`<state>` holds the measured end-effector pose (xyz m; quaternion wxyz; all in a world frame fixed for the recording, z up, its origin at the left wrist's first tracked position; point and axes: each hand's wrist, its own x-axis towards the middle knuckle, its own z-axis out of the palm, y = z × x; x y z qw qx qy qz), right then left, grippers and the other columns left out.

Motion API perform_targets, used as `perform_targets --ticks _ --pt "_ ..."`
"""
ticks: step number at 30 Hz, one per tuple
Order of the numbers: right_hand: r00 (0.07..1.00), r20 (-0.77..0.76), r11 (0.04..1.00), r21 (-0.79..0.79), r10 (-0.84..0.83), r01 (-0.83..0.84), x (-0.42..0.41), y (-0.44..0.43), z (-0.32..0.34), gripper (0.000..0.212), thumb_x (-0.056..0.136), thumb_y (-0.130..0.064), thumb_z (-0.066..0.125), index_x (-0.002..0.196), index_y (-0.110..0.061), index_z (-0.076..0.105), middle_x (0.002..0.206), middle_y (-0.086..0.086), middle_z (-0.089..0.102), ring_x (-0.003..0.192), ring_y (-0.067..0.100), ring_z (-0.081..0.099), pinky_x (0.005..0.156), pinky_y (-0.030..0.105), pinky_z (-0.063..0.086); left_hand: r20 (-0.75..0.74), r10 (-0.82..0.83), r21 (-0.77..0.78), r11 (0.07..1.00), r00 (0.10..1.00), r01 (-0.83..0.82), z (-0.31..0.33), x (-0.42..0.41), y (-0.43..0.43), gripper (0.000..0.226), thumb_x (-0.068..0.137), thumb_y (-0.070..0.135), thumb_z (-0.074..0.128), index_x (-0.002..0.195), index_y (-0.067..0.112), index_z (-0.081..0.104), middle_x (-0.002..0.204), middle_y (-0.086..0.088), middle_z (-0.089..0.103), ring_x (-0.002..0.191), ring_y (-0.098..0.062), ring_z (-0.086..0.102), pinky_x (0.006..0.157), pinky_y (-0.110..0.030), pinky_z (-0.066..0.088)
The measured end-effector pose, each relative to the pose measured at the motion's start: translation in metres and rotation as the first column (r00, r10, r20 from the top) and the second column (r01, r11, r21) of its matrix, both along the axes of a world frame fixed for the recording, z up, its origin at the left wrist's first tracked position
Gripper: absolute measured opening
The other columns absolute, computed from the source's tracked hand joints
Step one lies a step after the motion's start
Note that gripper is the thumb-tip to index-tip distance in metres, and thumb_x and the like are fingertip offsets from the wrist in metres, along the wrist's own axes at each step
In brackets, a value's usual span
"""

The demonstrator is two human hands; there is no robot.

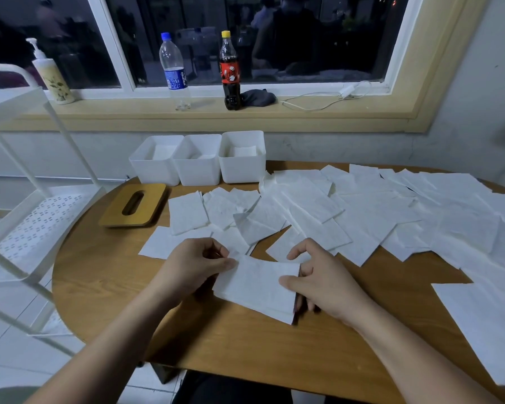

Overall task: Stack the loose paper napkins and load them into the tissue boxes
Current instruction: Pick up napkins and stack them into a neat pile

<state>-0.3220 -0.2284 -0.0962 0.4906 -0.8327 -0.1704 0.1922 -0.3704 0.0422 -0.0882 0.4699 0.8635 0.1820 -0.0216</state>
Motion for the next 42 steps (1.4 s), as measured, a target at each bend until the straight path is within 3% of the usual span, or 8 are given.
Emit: perform_targets --ticks 5,16,21,26,29,34,42 --pt "0.997 0.069 0.996 -0.087 0.037 -0.031 0.0 0.002 -0.003 0.046 0.09 -0.021 0.078 0.12 -0.037 0.047 0.07 0.007 0.068 0.051 0.014 0.065 0.051 0.027 0.05 -0.023 -0.068 0.138 0.988 0.997 0.071 -0.006 0.003 0.002 0.019 0.086 0.04 0.09 0.097 0.031 0.077 0.095 0.006 0.078 0.093 -0.013 0.073 0.081 -0.037 0.066" --pt "0.982 0.182 0.996 -0.085 0.056 -0.04 0.005 -0.002 -0.013 0.058 0.085 -0.017 0.082 0.123 -0.044 0.047 0.072 -0.007 0.061 0.061 0.003 0.057 0.064 0.024 0.053 0.019 -0.136 0.295 0.947 0.991 0.124 -0.01 0.004 0.002 0.025 0.085 0.041 0.09 0.1 0.035 0.071 0.099 0.014 0.075 0.093 -0.008 0.071 0.079 -0.03 0.066" --pt "0.933 0.354 0.998 0.018 -0.069 0.067 0.005 -0.004 -0.015 0.04 0.092 -0.028 0.081 0.119 -0.039 0.053 0.072 -0.003 0.054 0.064 0.008 0.054 0.07 0.019 0.05 0.09 -0.12 0.356 0.931 0.989 0.081 -0.006 0.015 0.02 0.024 0.089 0.045 0.086 0.102 0.035 0.069 0.096 0.013 0.073 0.087 -0.008 0.071 0.066 -0.021 0.06" --pt "0.853 0.503 0.99 0.047 -0.141 0.136 0.006 -0.004 -0.018 0.021 0.096 -0.032 0.078 0.106 -0.033 0.061 0.065 -0.007 0.049 0.061 0.013 0.052 0.064 0.017 0.044 0.243 -0.091 0.594 0.801 0.966 -0.074 -0.013 0.04 0.063 0.015 0.094 0.037 0.08 0.1 0.031 0.068 0.091 0.014 0.069 0.082 -0.009 0.065 0.064 -0.032 0.057" --pt "0.859 0.502 0.995 0.042 -0.103 0.094 0.005 -0.002 -0.021 0.019 0.095 -0.03 0.079 0.101 -0.034 0.062 0.067 -0.007 0.051 0.06 0.012 0.051 0.062 0.016 0.045 0.256 -0.156 0.68 0.73 0.954 -0.064 -0.016 0.052 0.087 0.018 0.093 0.035 0.082 0.103 0.027 0.07 0.096 0.012 0.064 0.081 -0.007 0.06 0.062 -0.03 0.049" --pt "0.875 0.476 0.996 0.039 -0.085 0.076 0.004 0.0 -0.023 0.017 0.096 -0.027 0.079 0.1 -0.033 0.064 0.068 -0.006 0.052 0.062 0.01 0.052 0.061 0.015 0.046 0.174 -0.197 0.724 0.69 0.965 0.01 -0.021 0.063 0.102 0.018 0.099 0.041 0.074 0.108 0.026 0.078 0.103 0.009 0.069 0.086 -0.009 0.063 0.07 -0.032 0.055" --pt "0.889 0.454 0.998 0.03 -0.066 0.059 0.004 0.0 -0.025 0.015 0.098 -0.024 0.077 0.093 -0.033 0.065 0.068 -0.001 0.054 0.06 0.009 0.049 0.061 0.016 0.046 0.166 -0.213 0.785 0.62 0.963 0.001 -0.023 0.07 0.108 0.014 0.101 0.038 0.071 0.102 0.027 0.081 0.098 0.008 0.073 0.082 -0.011 0.061 0.062 -0.025 0.04"
